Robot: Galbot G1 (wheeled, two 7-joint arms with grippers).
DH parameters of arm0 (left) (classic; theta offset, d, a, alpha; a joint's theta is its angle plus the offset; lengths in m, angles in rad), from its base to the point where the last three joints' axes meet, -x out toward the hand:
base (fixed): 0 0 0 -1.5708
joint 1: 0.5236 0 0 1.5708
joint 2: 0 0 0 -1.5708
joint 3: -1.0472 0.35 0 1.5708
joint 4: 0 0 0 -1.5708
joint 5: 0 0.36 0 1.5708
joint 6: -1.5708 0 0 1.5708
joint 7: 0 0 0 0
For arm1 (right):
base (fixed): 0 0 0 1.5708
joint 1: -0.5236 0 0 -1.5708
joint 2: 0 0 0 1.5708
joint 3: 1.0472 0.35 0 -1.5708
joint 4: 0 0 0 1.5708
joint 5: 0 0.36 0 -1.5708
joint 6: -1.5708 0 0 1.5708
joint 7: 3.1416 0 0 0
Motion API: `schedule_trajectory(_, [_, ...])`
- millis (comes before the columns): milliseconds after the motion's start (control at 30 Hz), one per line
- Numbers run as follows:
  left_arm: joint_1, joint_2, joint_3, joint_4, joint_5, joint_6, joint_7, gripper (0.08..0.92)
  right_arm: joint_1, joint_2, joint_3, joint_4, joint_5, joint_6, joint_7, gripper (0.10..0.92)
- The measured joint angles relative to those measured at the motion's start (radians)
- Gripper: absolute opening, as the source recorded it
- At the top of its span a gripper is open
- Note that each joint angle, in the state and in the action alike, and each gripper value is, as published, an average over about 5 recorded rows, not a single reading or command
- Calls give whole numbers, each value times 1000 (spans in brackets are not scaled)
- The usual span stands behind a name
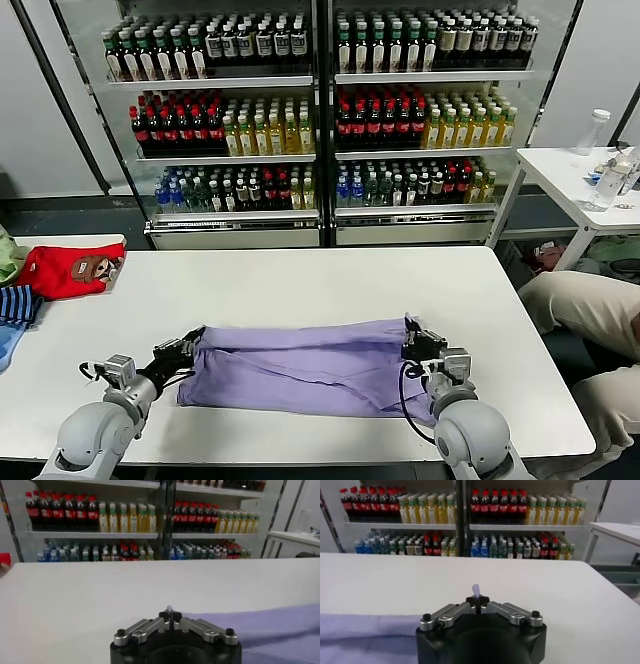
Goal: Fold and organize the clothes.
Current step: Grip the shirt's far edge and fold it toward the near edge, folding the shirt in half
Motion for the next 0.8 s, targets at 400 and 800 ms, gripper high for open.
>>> schedule_trajectory(400, [32, 7, -4, -32, 39, 46, -3, 165, -45, -8, 5, 14, -14, -17, -14, 217])
schedule_trajectory(800, [45, -6, -29, -80, 68, 38, -91, 511, -139, -5, 62, 103, -73, -26, -9, 562])
